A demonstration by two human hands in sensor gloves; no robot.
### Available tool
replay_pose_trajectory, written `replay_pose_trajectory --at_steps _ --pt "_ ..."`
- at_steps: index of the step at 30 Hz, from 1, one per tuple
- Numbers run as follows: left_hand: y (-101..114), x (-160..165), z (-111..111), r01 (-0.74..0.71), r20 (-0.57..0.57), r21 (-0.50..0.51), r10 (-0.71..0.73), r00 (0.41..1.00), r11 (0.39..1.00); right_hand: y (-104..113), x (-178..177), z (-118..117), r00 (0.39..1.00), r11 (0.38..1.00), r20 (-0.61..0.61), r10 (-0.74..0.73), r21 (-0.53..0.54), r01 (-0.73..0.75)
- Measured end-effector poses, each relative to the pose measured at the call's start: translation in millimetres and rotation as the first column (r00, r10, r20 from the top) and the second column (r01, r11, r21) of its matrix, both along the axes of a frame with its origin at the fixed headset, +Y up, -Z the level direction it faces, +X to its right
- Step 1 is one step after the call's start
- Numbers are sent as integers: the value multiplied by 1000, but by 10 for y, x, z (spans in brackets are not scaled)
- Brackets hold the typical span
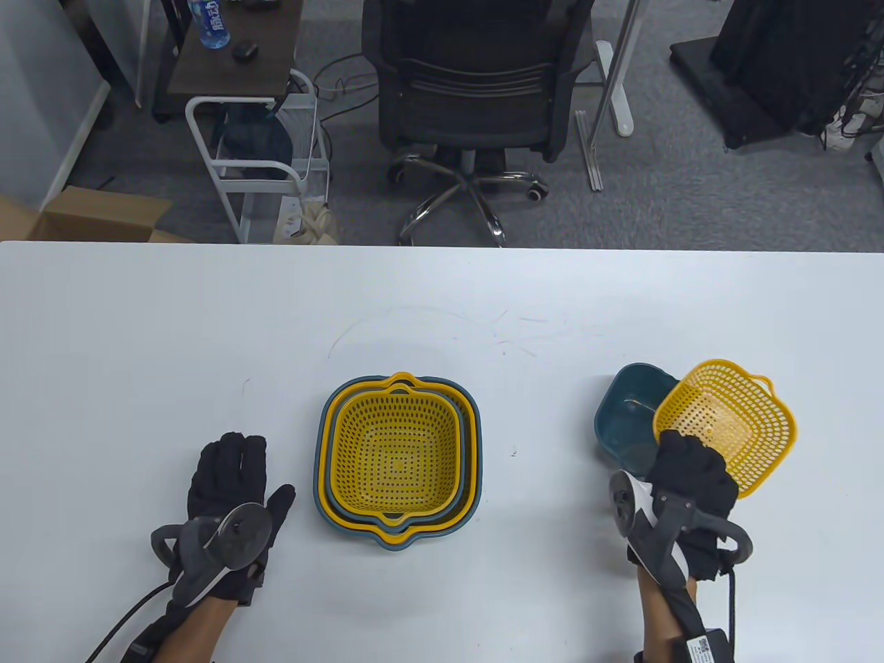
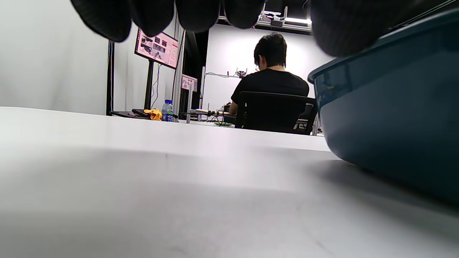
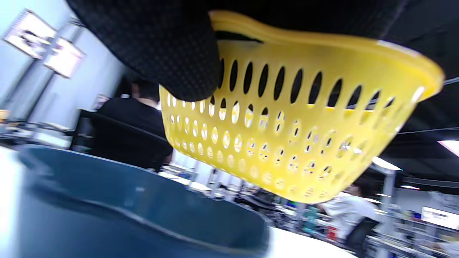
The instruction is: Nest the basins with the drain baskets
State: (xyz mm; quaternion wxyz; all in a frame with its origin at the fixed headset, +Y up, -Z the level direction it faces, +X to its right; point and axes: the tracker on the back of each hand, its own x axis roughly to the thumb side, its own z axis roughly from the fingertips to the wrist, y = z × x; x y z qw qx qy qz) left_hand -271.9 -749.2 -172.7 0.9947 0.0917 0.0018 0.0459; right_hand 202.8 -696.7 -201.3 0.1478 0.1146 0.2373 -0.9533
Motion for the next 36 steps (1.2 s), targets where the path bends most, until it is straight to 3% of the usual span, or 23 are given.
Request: replay_pose_trajectory --at_steps 4,12,14,16,18,24,31,36 --pt "-1 6 1 -3 4 -2 3 1000 1000 -110 -120 -133 997 994 -67 -42 -108 34" --pt "13 53 28 -6 28 -6 6 1000 1000 -201 -40 -245 985 970 -55 -164 -191 150" --pt "-2 50 20 -21 27 -19 22 999 1000 -185 43 -255 949 931 -64 -308 -226 287" --pt "-25 44 15 -51 27 -45 52 998 998 -173 128 -255 876 861 -79 -475 -246 445" --pt "-33 43 18 -50 28 -49 51 998 998 -176 159 -253 848 829 -87 -523 -284 482" --pt "-37 55 27 -37 33 -41 38 999 998 -296 113 -262 945 886 -103 -311 -391 249" --pt "-29 55 28 -23 32 -41 25 999 999 -520 82 -322 979 901 -120 -168 -422 103" --pt "-24 58 24 -14 34 -46 16 999 999 -606 111 -358 983 917 -105 -152 -387 101"
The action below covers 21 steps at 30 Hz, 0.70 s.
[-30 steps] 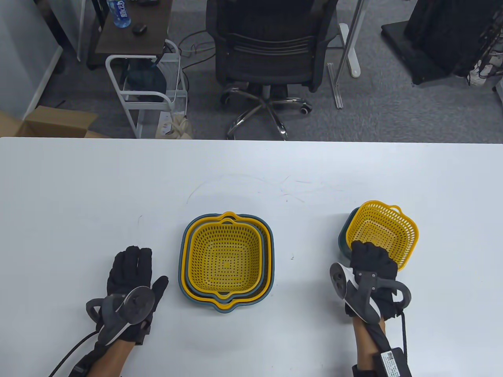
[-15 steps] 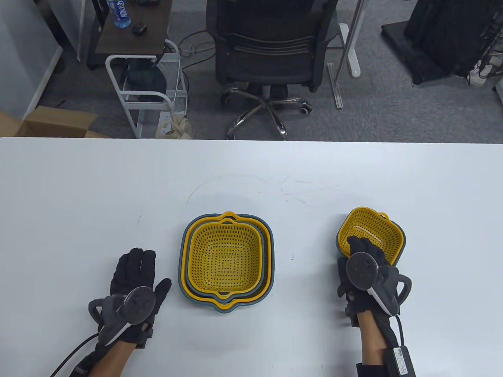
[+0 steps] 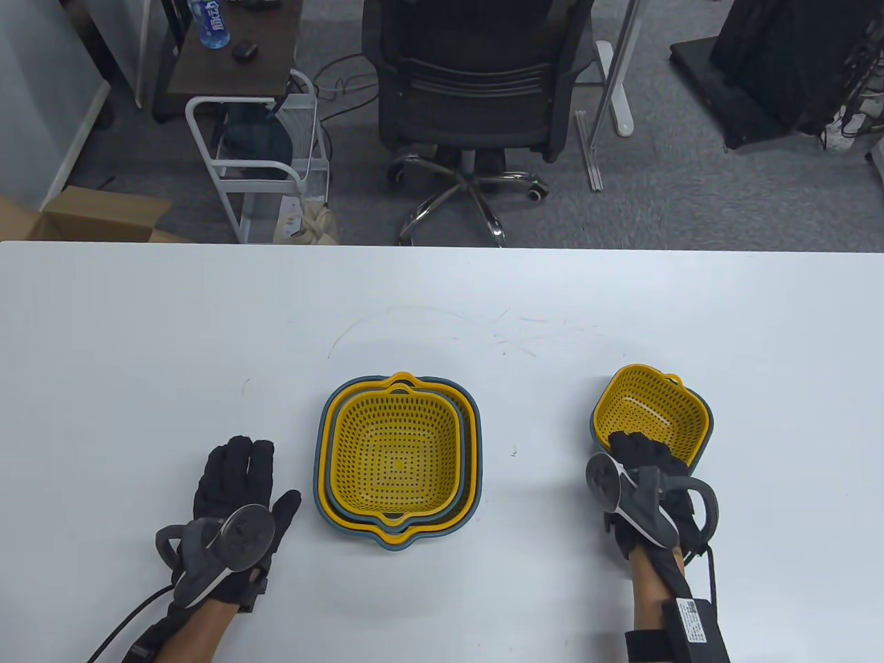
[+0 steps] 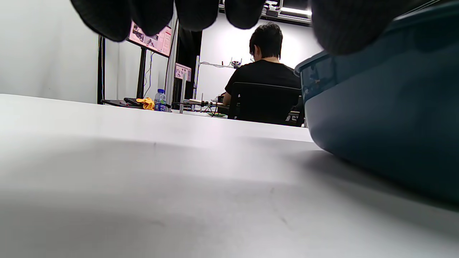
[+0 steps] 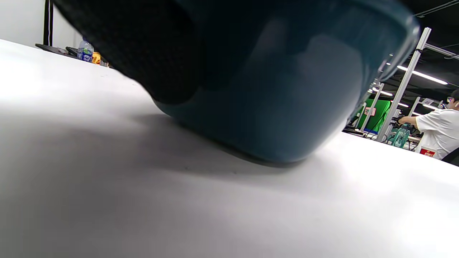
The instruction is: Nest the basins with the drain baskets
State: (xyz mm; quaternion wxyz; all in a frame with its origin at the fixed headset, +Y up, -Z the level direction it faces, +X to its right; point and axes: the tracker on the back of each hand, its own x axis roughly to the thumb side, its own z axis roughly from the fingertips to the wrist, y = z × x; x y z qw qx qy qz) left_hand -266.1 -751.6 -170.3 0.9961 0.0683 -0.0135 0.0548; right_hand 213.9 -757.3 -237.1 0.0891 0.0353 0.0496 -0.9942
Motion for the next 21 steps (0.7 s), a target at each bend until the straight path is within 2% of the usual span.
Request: replay_pose_trajectory --at_steps 5,11,16,21 --pt "7 0 -5 5 0 -2 -5 1000 1000 9 -7 5 1000 999 -18 22 25 -22" --pt "8 8 -4 6 2 -9 -6 1000 1000 169 -134 42 998 999 -57 35 37 -33" --pt "6 11 -3 7 3 -8 -7 1000 1000 446 -424 109 989 997 -143 31 76 -20" --pt "6 17 0 6 5 -15 -6 1000 1000 827 -912 248 966 987 -256 21 156 20"
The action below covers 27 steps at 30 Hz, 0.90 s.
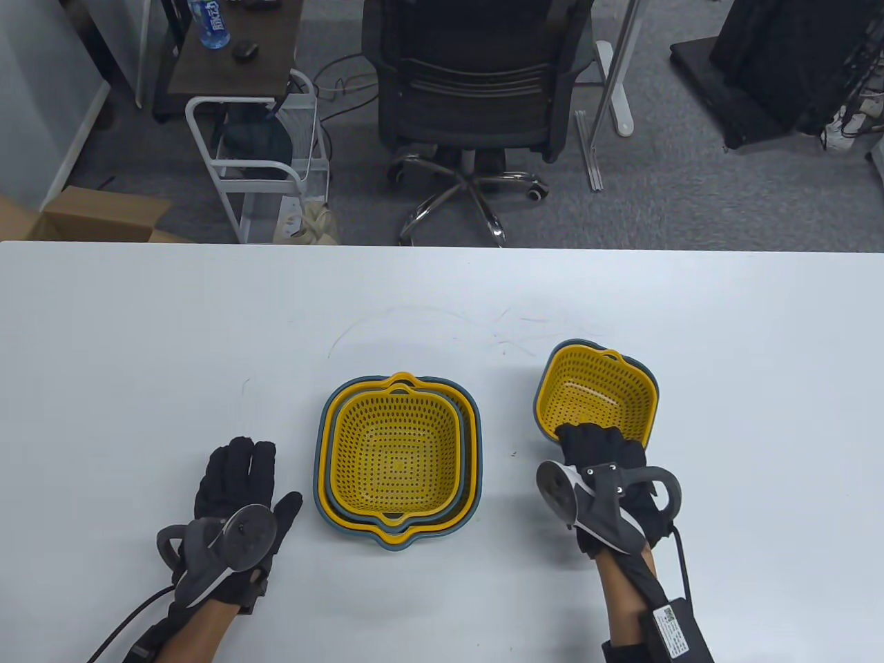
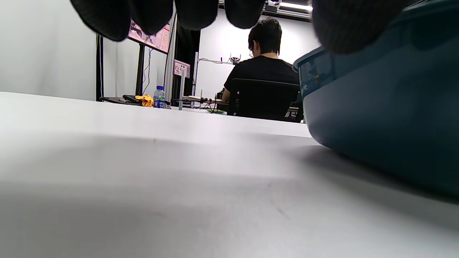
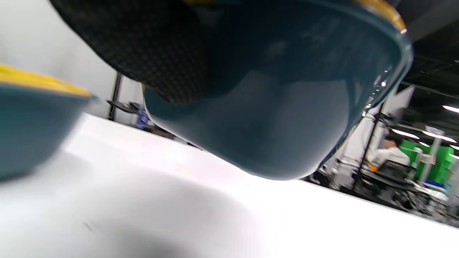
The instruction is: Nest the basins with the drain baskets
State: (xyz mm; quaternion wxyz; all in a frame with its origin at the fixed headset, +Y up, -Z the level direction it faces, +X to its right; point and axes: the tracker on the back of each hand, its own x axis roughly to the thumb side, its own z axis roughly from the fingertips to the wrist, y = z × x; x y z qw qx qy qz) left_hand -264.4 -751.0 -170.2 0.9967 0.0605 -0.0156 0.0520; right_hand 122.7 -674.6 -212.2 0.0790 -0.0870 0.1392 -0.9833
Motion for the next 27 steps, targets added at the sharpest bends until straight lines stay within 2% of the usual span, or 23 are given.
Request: replay_pose_trajectory --at_steps 4,7,11,14,17,21,25,27 --pt "5 1 1 -2 3 4 2 1000 1000 247 -530 165 989 998 -143 27 54 -19" --pt "23 12 -14 2 13 5 -2 1000 1000 326 -928 302 972 998 -237 -1 54 14" --pt "45 32 0 -1 17 15 0 1000 1000 224 -1458 456 942 1000 -336 26 15 -22" --pt "63 43 22 -1 20 20 1 1000 1000 93 -1699 475 929 997 -367 45 -35 -62" --pt "83 39 30 -10 21 28 10 1000 1000 -37 -1796 438 932 994 -362 2 -104 -43" --pt "82 30 30 -12 18 22 11 1000 1000 -177 -1822 346 944 982 -328 24 -170 -84" --pt "88 28 28 -12 14 13 12 1000 1000 -195 -1773 271 950 967 -307 -64 -254 -17" --pt "91 28 27 -13 14 11 13 1000 1000 -169 -1736 238 946 940 -297 -128 -340 20"
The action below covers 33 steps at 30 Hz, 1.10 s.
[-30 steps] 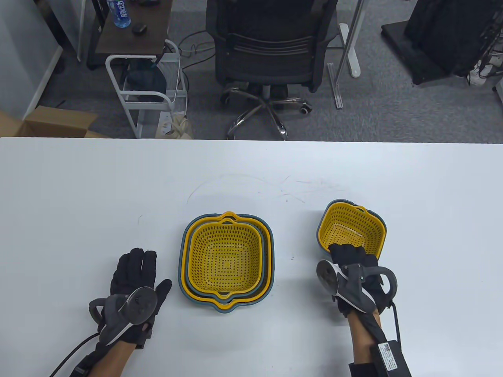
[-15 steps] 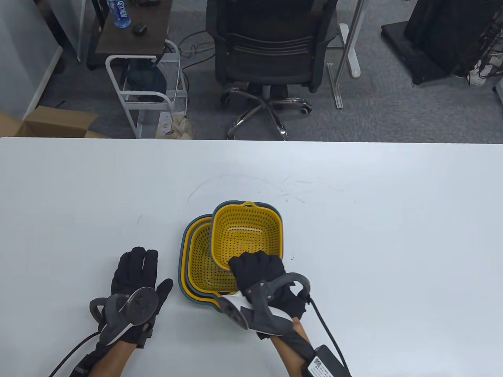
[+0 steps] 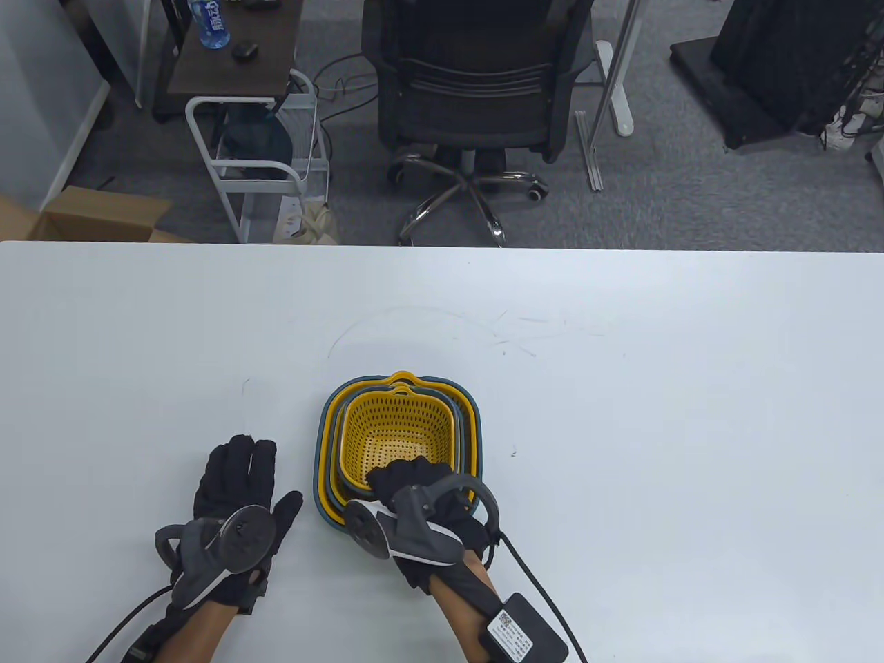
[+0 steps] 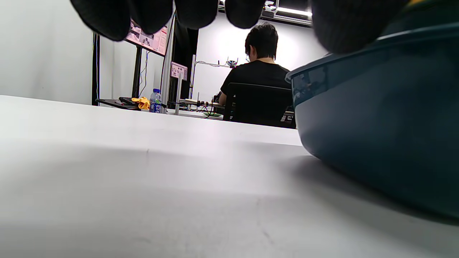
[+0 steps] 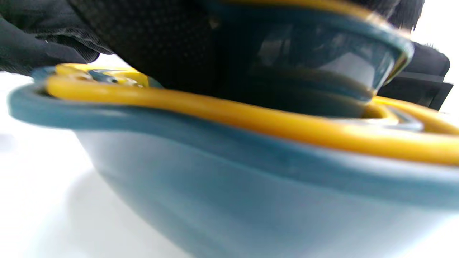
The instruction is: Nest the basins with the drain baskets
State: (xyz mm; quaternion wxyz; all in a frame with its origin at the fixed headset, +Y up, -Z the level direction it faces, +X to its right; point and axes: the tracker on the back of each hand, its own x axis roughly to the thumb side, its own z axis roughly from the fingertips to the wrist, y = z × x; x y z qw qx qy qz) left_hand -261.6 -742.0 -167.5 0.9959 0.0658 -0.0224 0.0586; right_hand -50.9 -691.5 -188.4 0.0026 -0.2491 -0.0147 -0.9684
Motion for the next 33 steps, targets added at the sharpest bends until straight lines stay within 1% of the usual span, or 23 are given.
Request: replay_pose_trajectory --at_steps 2,3,4,6,9,12,16,20,22,26,29,33 --pt "-1 4 0 8 -1 -6 -8 1000 1000 53 46 -18 999 997 -6 -48 -61 48" --pt "-1 6 0 12 0 -7 -12 1000 1000 81 79 -34 993 987 -17 -117 -109 115" --pt "-1 7 0 12 1 -8 -12 1000 1000 91 94 -39 988 980 -21 -150 -137 146" --pt "0 7 0 8 1 -11 -8 1000 1000 95 122 -41 985 970 -21 -169 -182 162" --pt "-2 8 3 10 1 -12 -10 1000 1000 97 166 -27 985 975 -29 -170 -147 164" --pt "-6 9 5 9 1 -17 -9 1000 1000 100 242 -10 977 968 -25 -210 -145 204" --pt "-7 15 7 12 1 -22 -12 1000 1000 147 479 12 964 962 -1 -267 -62 267" --pt "-9 18 6 13 3 -25 -13 1000 1000 178 870 11 939 941 65 -338 59 334" --pt "-10 18 5 15 2 -26 -15 1000 1000 138 1107 -7 931 936 121 -343 120 330" --pt "-15 18 2 20 -1 -31 -20 1000 999 -26 1484 -50 929 947 225 -293 199 250" --pt "-37 11 -3 33 -15 -45 -34 999 998 -200 1727 -93 925 960 292 -243 212 185" --pt "-68 -8 -24 43 -20 -60 -44 999 997 -434 1909 -106 907 953 338 -251 251 170"
